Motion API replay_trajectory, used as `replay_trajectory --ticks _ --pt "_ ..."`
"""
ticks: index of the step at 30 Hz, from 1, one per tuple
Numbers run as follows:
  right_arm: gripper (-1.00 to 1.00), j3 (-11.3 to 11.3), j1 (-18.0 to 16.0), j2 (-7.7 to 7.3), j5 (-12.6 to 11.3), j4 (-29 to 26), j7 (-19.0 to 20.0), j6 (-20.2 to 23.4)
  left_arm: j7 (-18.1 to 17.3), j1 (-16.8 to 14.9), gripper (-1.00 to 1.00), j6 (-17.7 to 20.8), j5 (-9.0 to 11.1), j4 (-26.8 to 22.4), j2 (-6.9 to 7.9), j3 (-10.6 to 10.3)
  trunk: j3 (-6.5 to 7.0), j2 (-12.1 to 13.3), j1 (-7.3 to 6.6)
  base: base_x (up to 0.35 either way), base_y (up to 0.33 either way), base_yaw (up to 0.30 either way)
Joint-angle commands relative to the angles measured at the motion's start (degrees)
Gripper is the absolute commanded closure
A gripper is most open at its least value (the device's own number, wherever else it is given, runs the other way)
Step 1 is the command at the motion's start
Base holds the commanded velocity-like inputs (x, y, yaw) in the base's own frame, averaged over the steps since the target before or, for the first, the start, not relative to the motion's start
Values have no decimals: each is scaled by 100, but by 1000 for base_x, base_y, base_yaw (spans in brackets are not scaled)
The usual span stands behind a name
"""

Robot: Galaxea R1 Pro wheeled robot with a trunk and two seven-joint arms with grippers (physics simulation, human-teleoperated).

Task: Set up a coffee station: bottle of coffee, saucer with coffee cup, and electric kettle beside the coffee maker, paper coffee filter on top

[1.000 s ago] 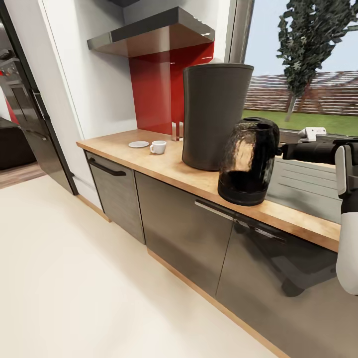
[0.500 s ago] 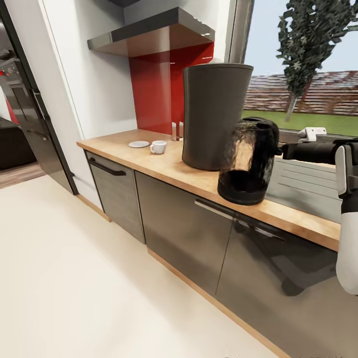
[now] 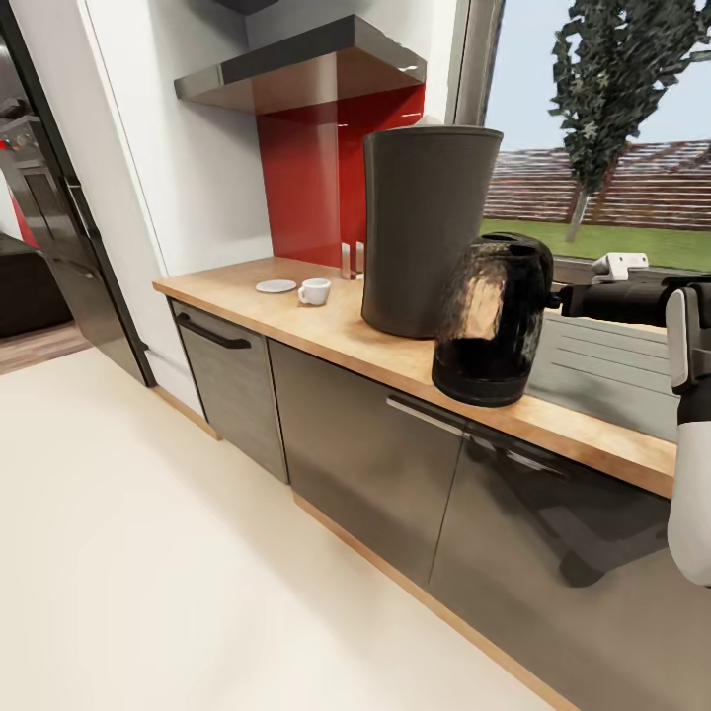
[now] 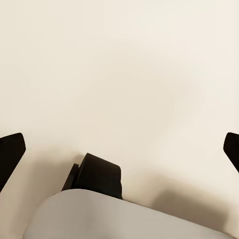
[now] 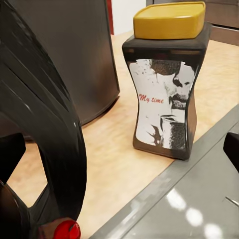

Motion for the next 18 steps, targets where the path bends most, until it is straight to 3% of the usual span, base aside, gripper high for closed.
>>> replay_trajectory --ticks 1,18 --pt "-100 -6 -5 1 49 -2 50 18 -29 -2 -100 -8 61 0 1 -36 -5 -2 -1 0 0 0" --pt "-100 -6 -5 1 51 0 50 18 -29 -2 -100 -8 61 0 1 -36 -5 -2 -1 -22 0 0"
